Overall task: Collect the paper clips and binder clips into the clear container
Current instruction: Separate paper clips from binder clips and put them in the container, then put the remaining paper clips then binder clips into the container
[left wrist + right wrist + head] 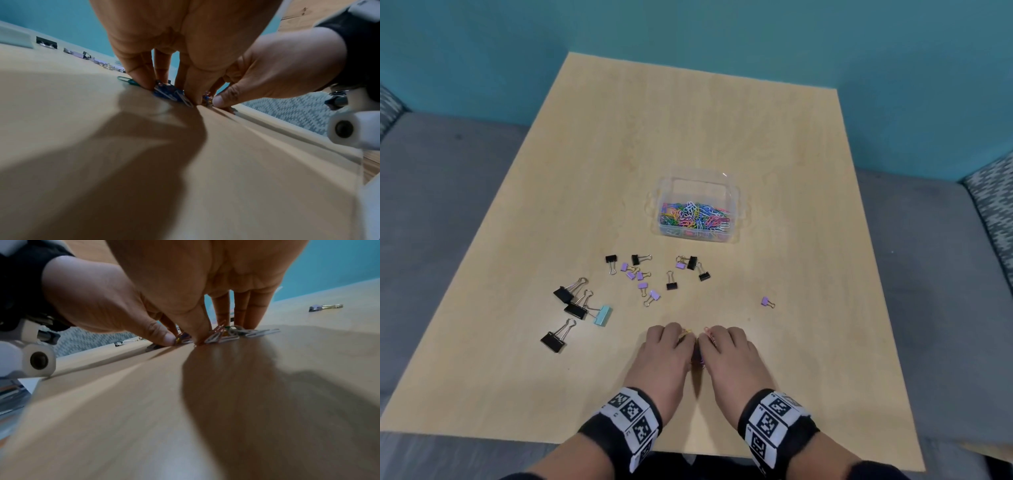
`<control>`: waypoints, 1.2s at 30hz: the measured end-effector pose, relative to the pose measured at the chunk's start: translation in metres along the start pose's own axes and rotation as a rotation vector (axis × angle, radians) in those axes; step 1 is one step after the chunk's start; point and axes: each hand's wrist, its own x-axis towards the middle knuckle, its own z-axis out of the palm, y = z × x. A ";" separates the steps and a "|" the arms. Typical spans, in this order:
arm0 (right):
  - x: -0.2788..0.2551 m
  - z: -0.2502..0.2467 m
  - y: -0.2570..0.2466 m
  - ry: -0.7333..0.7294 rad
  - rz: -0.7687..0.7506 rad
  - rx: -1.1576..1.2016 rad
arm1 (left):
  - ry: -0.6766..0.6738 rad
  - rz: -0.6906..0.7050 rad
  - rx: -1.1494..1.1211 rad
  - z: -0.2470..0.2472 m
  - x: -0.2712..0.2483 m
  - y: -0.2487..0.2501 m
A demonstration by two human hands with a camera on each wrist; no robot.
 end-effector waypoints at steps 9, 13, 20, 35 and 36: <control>0.011 -0.018 0.009 -0.145 -0.023 0.035 | -0.015 0.018 0.077 -0.010 0.013 -0.008; 0.016 -0.024 0.014 -0.187 -0.014 0.052 | -0.041 0.009 0.063 -0.015 0.018 -0.012; 0.030 -0.021 0.021 -0.200 0.134 0.229 | -0.086 -0.148 -0.162 -0.024 0.025 -0.016; 0.080 -0.085 0.063 -0.352 0.292 0.901 | -0.132 -0.402 -0.973 -0.110 0.081 -0.042; 0.093 -0.094 0.067 -0.309 0.302 0.937 | -0.096 -0.403 -1.002 -0.118 0.094 -0.046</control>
